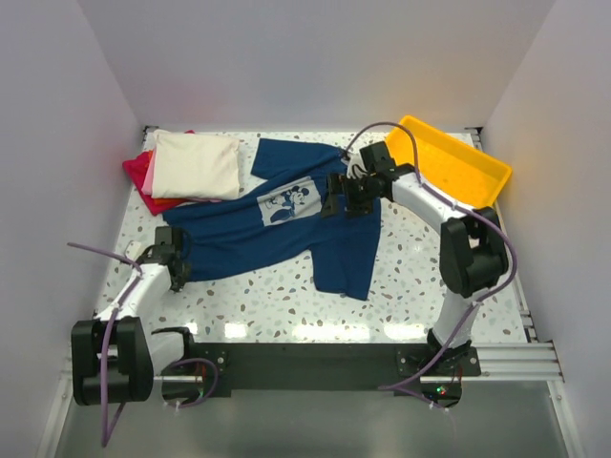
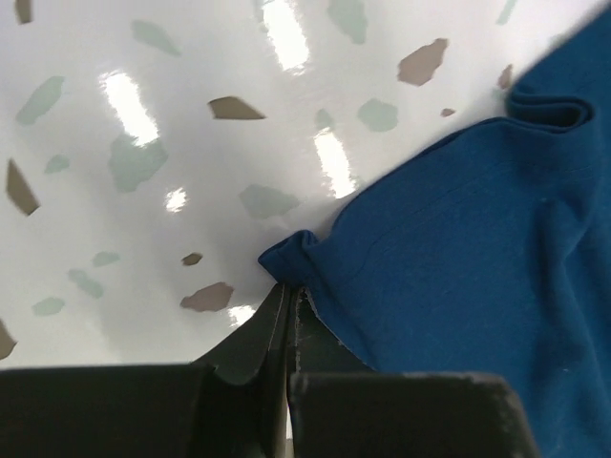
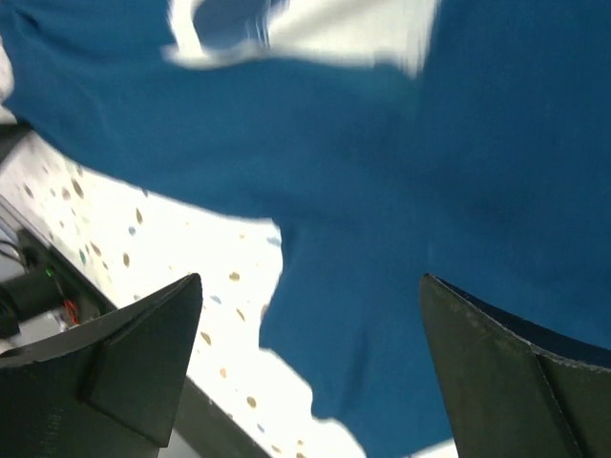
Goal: Fold and stack the t-shirts
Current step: Fold the tshirt
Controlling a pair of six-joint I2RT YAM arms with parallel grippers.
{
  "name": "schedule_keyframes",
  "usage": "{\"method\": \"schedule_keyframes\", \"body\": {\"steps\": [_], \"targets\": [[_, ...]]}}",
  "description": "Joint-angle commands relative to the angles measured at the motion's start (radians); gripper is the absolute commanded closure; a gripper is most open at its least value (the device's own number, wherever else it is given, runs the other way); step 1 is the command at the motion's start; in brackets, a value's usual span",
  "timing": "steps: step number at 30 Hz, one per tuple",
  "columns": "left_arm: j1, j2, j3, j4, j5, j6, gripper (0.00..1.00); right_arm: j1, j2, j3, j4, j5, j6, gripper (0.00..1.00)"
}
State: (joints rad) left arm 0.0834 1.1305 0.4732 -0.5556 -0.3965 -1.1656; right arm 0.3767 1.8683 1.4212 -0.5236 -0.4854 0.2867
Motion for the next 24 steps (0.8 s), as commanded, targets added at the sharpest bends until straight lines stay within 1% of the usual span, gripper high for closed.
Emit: {"method": "schedule_keyframes", "body": {"steps": [1, 2, 5, 7, 10, 11, 13, 14, 18, 24], "targets": [[0.009, 0.063, -0.03, 0.074, 0.044, 0.075, 1.0, 0.019, -0.153, -0.102, -0.125, 0.054, -0.038, 0.02], [0.01, 0.066, -0.03, 0.079, 0.048, 0.095, 1.0, 0.03, -0.19, -0.166, -0.142, 0.076, -0.028, 0.02], [0.01, 0.074, -0.031, 0.095, 0.059, 0.119, 1.0, 0.048, -0.308, -0.27, -0.173, 0.111, 0.005, 0.02], [0.01, 0.074, -0.036, 0.108, 0.071, 0.139, 1.0, 0.057, -0.377, -0.31, -0.205, 0.128, 0.035, 0.04], [0.012, 0.075, -0.044, 0.118, 0.087, 0.155, 1.0, 0.085, -0.429, -0.389, -0.239, 0.157, 0.077, 0.07], [0.012, 0.074, -0.048, 0.12, 0.09, 0.158, 1.0, 0.093, -0.455, -0.425, -0.248, 0.166, 0.089, 0.09], [0.012, 0.072, -0.051, 0.123, 0.099, 0.159, 1.0, 0.094, -0.481, -0.462, -0.271, 0.188, 0.114, 0.15], [0.013, 0.072, -0.056, 0.128, 0.104, 0.162, 1.0, 0.093, -0.507, -0.491, -0.28, 0.198, 0.12, 0.21], [0.018, 0.06, -0.056, 0.132, 0.114, 0.176, 1.0, 0.094, -0.531, -0.556, -0.268, 0.226, 0.15, 0.31], [0.022, 0.048, -0.059, 0.129, 0.122, 0.185, 1.0, 0.096, -0.497, -0.61, -0.207, 0.234, 0.184, 0.37]]}}
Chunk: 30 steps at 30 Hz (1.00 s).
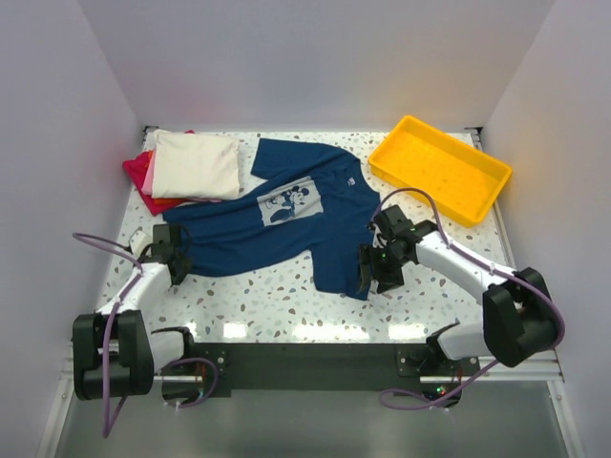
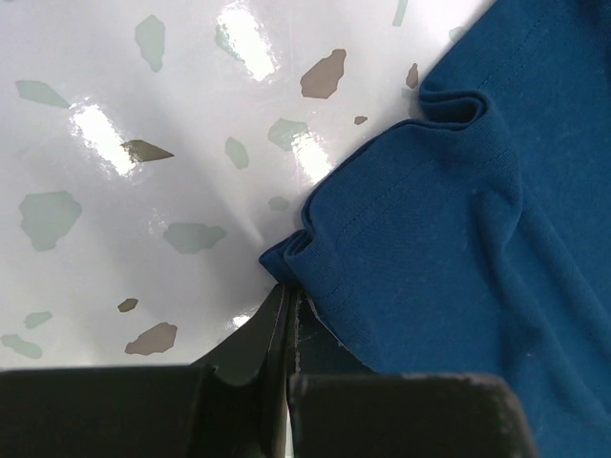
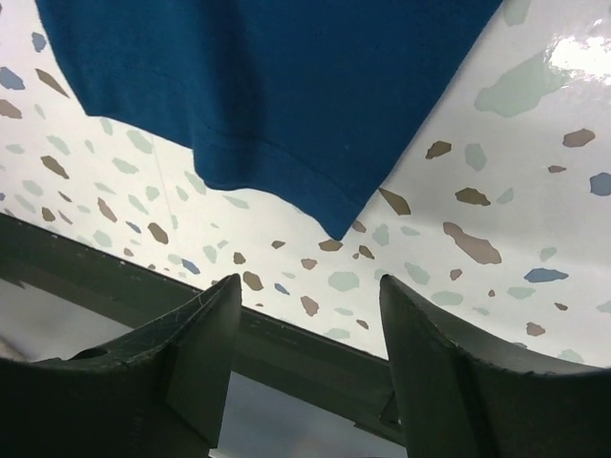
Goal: Fold and stack the t-shirts
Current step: Fold the tshirt
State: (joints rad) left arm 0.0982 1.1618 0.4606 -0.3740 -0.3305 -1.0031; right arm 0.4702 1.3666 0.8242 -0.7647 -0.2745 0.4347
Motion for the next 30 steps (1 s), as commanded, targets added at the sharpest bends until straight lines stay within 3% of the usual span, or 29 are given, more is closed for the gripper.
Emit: {"method": "schedule_keyframes", "body": {"steps": [1, 10, 19, 30], "targets": [[0.008, 0.015, -0.045, -0.051, 0.057, 0.024, 1.0, 0.002, 0.011, -0.019, 0.044, 0.024, 0.035, 0.37], [0.014, 0.022, -0.036, -0.06, 0.058, 0.038, 1.0, 0.016, 0.094, -0.085, 0.166, 0.009, 0.044, 0.43], [0.018, -0.004, -0.039, -0.088, 0.058, 0.044, 1.0, 0.027, 0.153, -0.092, 0.211, 0.041, 0.044, 0.55], [0.023, -0.017, -0.046, -0.094, 0.054, 0.057, 1.0, 0.034, 0.192, -0.076, 0.235, 0.075, 0.045, 0.76]]}}
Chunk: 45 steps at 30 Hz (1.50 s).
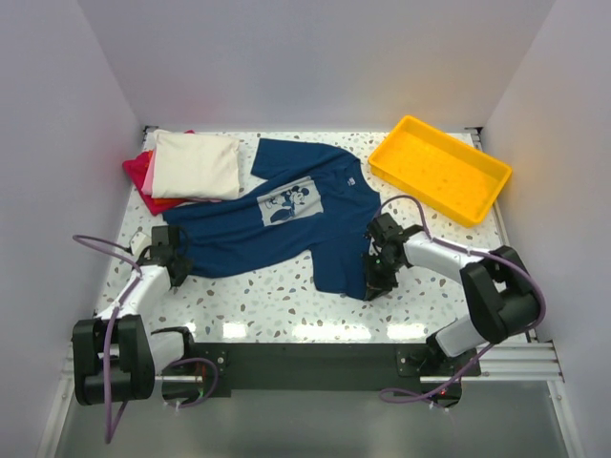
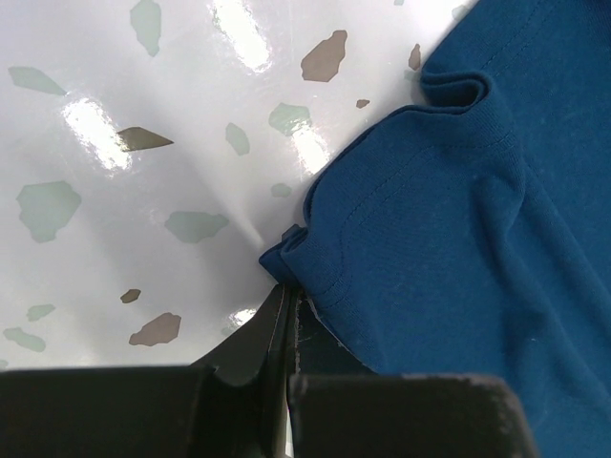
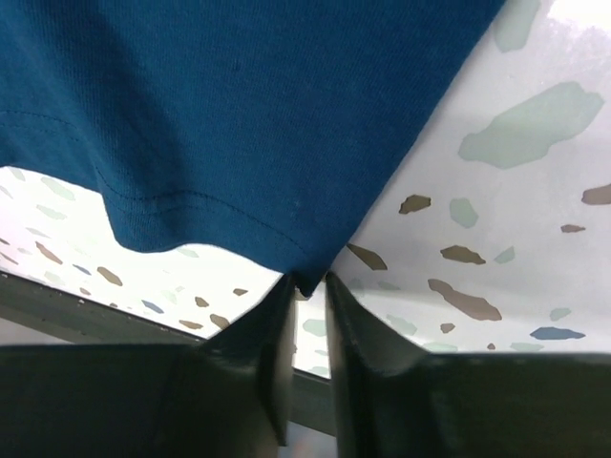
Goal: Fold and stack the t-shirts
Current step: Fold the tshirt
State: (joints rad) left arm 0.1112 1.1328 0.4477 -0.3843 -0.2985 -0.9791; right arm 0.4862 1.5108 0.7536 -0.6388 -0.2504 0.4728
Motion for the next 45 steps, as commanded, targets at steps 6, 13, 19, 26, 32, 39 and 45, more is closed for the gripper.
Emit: {"method": "schedule_keyframes", "body": {"steps": [6, 13, 19, 26, 32, 39, 45], "targets": [[0.015, 0.012, -0.032, -0.085, 0.024, 0.04, 1.0, 0.017, 0.089, 0.015, 0.126, 0.049, 0.013, 0.96], [0.016, -0.053, -0.024, -0.174, 0.055, 0.03, 1.0, 0.018, 0.039, 0.095, -0.053, 0.091, -0.008, 1.0], [0.015, -0.131, 0.031, -0.26, 0.102, -0.01, 1.0, 0.017, -0.041, 0.151, -0.252, 0.103, -0.005, 1.0], [0.013, -0.189, 0.1, -0.402, 0.167, -0.036, 1.0, 0.017, -0.11, 0.219, -0.43, 0.126, 0.003, 1.0], [0.015, -0.297, 0.166, -0.552, 0.156, -0.076, 1.0, 0.017, -0.159, 0.237, -0.515, 0.134, 0.01, 1.0], [0.015, -0.399, 0.241, -0.717, 0.16, -0.098, 1.0, 0.017, -0.224, 0.242, -0.601, 0.134, 0.009, 1.0], [0.012, -0.441, 0.295, -0.775, 0.182, -0.087, 1.0, 0.017, -0.262, 0.262, -0.682, 0.132, -0.003, 1.0]]}}
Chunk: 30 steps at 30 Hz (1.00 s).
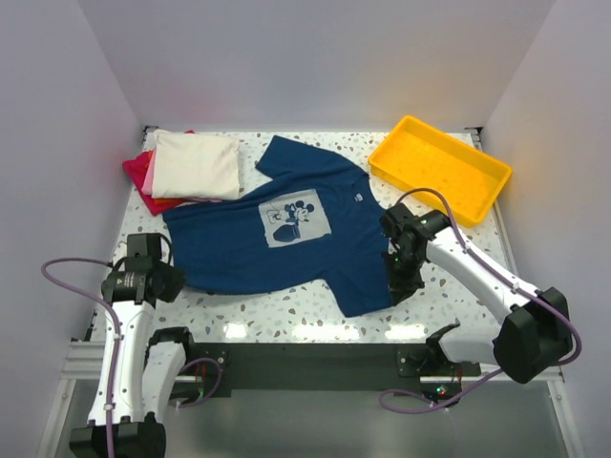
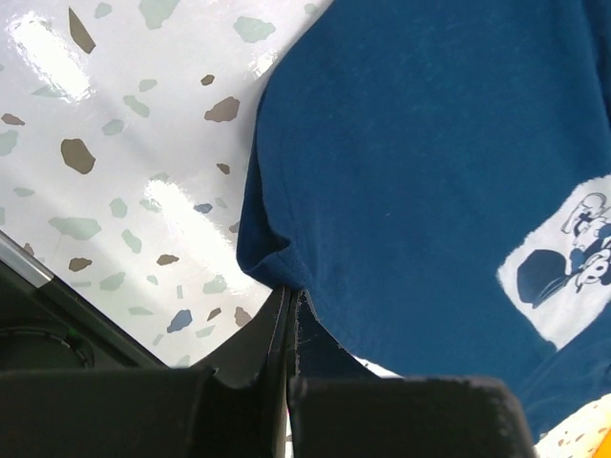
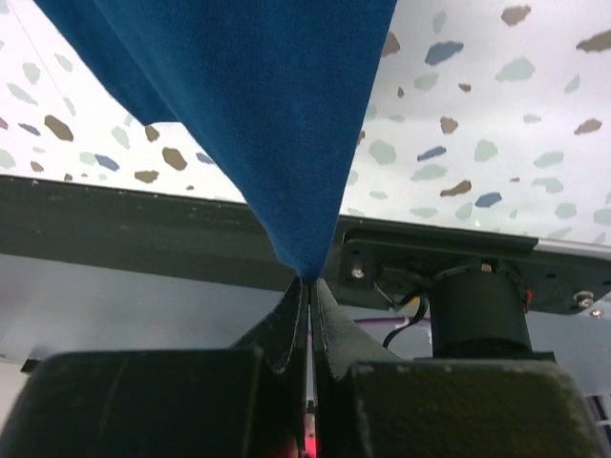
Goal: Fold and stack the t-shirts
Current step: Fold the tshirt
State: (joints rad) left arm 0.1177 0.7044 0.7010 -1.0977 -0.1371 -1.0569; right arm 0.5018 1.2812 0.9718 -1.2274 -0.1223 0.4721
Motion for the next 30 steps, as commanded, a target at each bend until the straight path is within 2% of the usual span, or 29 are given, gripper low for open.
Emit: {"method": "schedule_keyframes", "body": {"steps": [1, 7, 15, 24, 30], "targets": [[0.005, -0.014, 0.041, -0.059, 0.024, -0.003, 1.0, 0.003, -0.039, 0.05, -0.101, 0.006, -0.003, 1.0], [0.007, 0.035, 0.055, 0.014, 0.028, 0.017, 1.0, 0.001, -0.019, 0.114, -0.063, 0.003, 0.017, 1.0], [0.007, 0.138, 0.031, 0.18, 0.04, 0.057, 1.0, -0.041, 0.159, 0.248, 0.109, -0.051, 0.025, 1.0], [0.022, 0.239, -0.008, 0.396, 0.096, 0.057, 1.0, -0.137, 0.349, 0.499, 0.226, -0.114, -0.018, 1.0], [0.089, 0.279, -0.024, 0.476, 0.129, 0.067, 1.0, -0.167, 0.513, 0.684, 0.266, -0.128, -0.056, 1.0]]}}
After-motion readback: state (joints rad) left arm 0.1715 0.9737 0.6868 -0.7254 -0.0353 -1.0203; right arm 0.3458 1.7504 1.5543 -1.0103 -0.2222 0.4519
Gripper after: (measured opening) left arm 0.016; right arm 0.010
